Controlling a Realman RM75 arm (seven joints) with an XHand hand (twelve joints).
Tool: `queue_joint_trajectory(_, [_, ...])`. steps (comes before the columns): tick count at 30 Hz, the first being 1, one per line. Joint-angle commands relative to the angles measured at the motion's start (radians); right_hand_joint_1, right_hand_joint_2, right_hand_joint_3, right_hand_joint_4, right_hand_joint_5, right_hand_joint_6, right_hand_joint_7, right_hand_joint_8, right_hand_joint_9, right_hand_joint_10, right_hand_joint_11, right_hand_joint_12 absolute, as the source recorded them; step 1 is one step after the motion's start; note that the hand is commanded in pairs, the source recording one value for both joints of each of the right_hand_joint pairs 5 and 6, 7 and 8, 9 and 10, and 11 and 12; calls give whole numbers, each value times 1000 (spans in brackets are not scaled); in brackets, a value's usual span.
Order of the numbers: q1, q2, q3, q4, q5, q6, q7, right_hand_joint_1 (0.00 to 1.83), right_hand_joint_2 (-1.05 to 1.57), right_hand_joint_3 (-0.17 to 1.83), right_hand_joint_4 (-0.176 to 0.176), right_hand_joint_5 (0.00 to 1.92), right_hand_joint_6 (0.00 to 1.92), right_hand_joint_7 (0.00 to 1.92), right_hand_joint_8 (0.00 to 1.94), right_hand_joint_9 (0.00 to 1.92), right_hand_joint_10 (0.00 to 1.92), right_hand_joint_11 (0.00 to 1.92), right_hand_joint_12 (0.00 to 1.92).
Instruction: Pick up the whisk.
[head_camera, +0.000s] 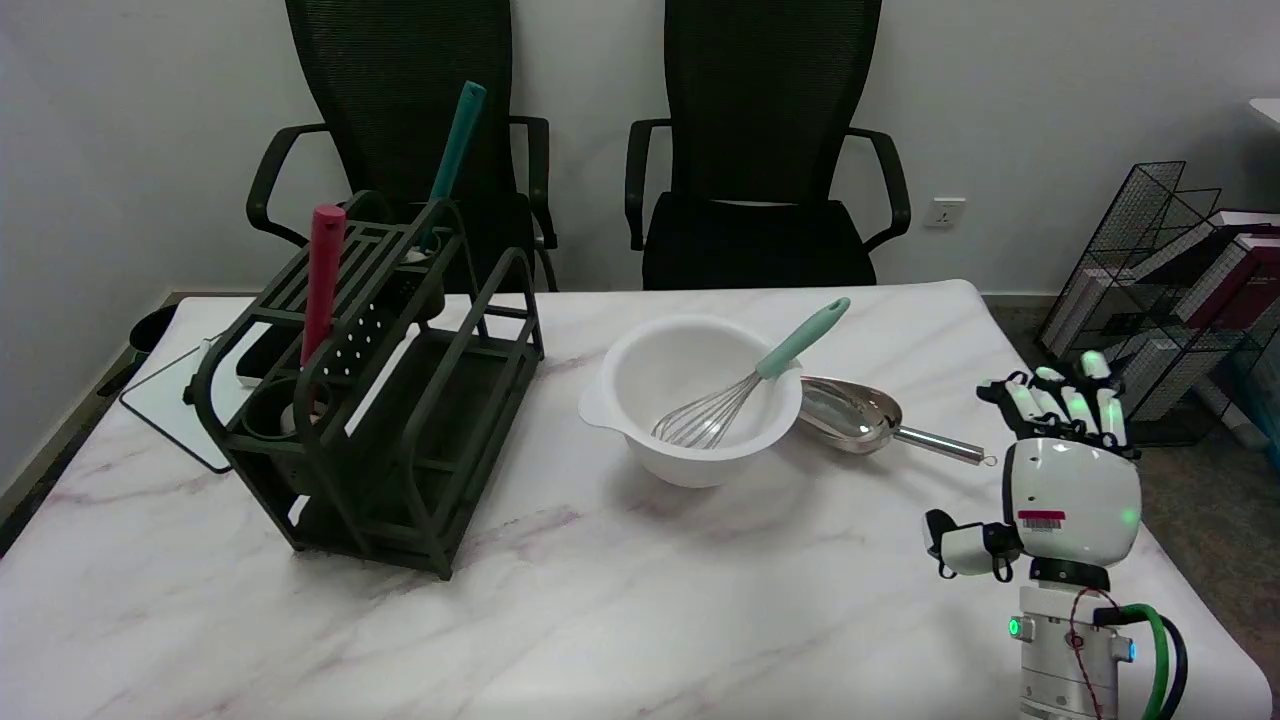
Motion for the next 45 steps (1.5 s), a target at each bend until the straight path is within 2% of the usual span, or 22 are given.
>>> queue_joint_trajectory(1, [129, 76, 44, -67, 206, -64, 485, 1234, -192, 1190, 0, 467, 467, 625, 625, 458, 458, 435, 435])
queue_joint_trajectory(3, [144, 112, 82, -78, 230, -146, 613, 1232, -201, 1189, 0, 417, 417, 600, 600, 463, 463, 441, 441])
queue_joint_trajectory(6, [147, 162, 174, -113, 249, -346, 806, 1215, -213, 1232, 0, 359, 359, 535, 535, 469, 469, 453, 453])
queue_joint_trajectory(8, [154, 178, 248, -125, 257, -550, 1003, 1199, -204, 1254, 0, 356, 356, 502, 502, 472, 472, 462, 462])
queue_joint_trajectory(9, [157, 179, 273, -124, 257, -604, 1073, 1192, -205, 1266, 0, 363, 363, 485, 485, 472, 472, 462, 462])
queue_joint_trajectory(11, [174, 182, 355, -91, 253, -787, 1358, 1155, -236, 1283, 0, 393, 393, 454, 454, 452, 452, 453, 453])
queue_joint_trajectory(13, [200, 189, 394, -47, 237, -893, 1528, 1120, -275, 1236, 0, 341, 341, 450, 450, 429, 429, 440, 440])
queue_joint_trajectory(15, [250, 199, 400, 30, 210, -947, 1717, 1084, -401, 1233, 0, 207, 207, 413, 413, 404, 404, 413, 413])
queue_joint_trajectory(19, [401, 220, 323, 226, 109, -962, 2096, 1056, -446, 1182, 0, 110, 110, 352, 352, 362, 362, 367, 367])
queue_joint_trajectory(22, [477, 228, 253, 343, 80, -942, 2281, 1042, -425, 1149, 0, 77, 77, 358, 358, 369, 369, 376, 376])
queue_joint_trajectory(28, [557, 229, 171, 462, 79, -989, 2438, 1012, -349, 968, 0, 42, 42, 359, 359, 371, 371, 372, 372])
queue_joint_trajectory(36, [585, 218, 151, 534, 86, -1105, 2484, 944, -378, 897, 0, 0, 0, 322, 322, 337, 337, 271, 271])
queue_joint_trajectory(40, [587, 213, 131, 531, 79, -1140, 2501, 931, -405, 922, 0, 0, 0, 287, 287, 304, 304, 218, 218])
queue_joint_trajectory(45, [605, 178, 58, 491, 77, -1145, 2501, 907, -304, 868, 0, 0, 0, 306, 306, 317, 317, 268, 268])
